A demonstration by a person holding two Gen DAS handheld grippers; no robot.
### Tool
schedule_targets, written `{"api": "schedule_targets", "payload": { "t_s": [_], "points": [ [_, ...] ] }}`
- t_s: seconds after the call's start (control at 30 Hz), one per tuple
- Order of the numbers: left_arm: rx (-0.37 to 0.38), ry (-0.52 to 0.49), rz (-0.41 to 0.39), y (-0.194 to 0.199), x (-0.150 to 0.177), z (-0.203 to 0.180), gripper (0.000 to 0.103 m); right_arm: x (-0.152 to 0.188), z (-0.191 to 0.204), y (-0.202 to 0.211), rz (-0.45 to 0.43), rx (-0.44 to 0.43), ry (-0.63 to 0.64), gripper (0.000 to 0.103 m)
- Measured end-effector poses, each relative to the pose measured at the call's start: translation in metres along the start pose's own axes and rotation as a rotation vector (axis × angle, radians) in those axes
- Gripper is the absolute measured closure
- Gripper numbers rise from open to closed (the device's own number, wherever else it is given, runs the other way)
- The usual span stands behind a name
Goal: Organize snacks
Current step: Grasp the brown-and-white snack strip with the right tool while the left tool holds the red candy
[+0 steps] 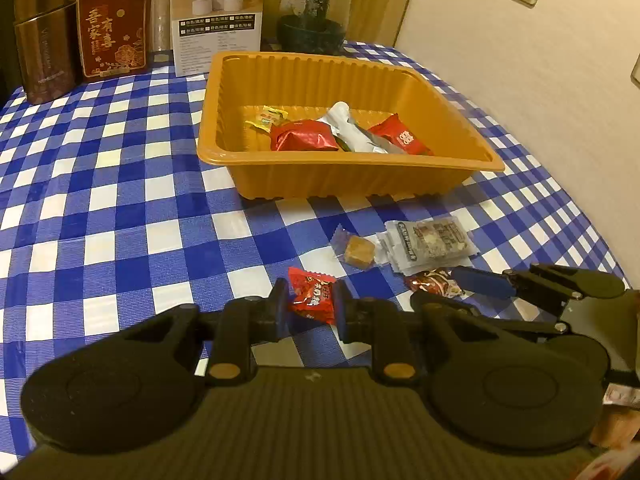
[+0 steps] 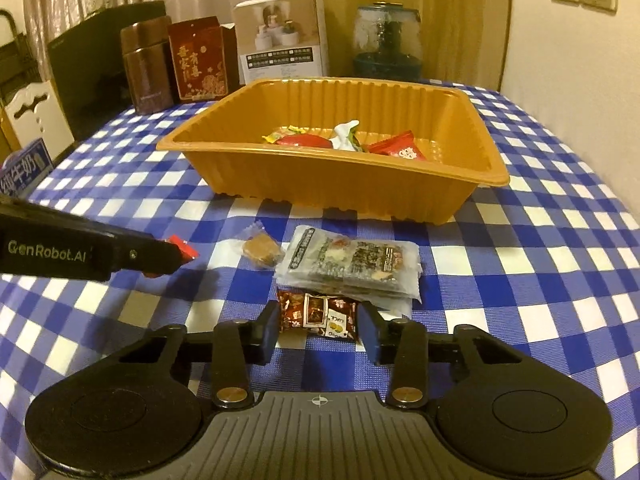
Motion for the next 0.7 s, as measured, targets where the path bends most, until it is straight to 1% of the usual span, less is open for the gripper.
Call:
{"api": "schedule_targets", "payload": {
  "t_s": [0.27, 0.47, 0.6, 0.7],
  "points": [
    [-0.001, -0.001, 0.001, 0.000, 0.000, 0.000, 0.082, 0.001, 0.002, 0.008, -0.002, 0.001, 0.012, 0.065],
    [0.004, -0.006, -0.012, 0.001, -0.001, -0.002, 0.082, -0.004, 0.001, 0.021, -0.035, 0.013, 0.013, 0.065],
    [0.006, -0.003, -0.028, 0.005, -0.004, -0.004, 0.082, -0.010, -0.001, 0.030, -0.055, 0.018, 0.009, 0.065],
    [0.011, 0.002, -0.048, 0.009, -0.007, -0.006, 0.082, -0.015, -0.006, 0.036, -0.059, 0.014, -0.018, 0.065]
  ]
}}
Point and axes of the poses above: each gripper's, at about its wrist camera, not at the fingertips, and y roughly against the way its jaws point, z to its left, x to its underside, the point moved 10 cm from there along -y, roughly the way its jaws point, and after that the axes turned 5 degrees about x, right-handed, at the moved point
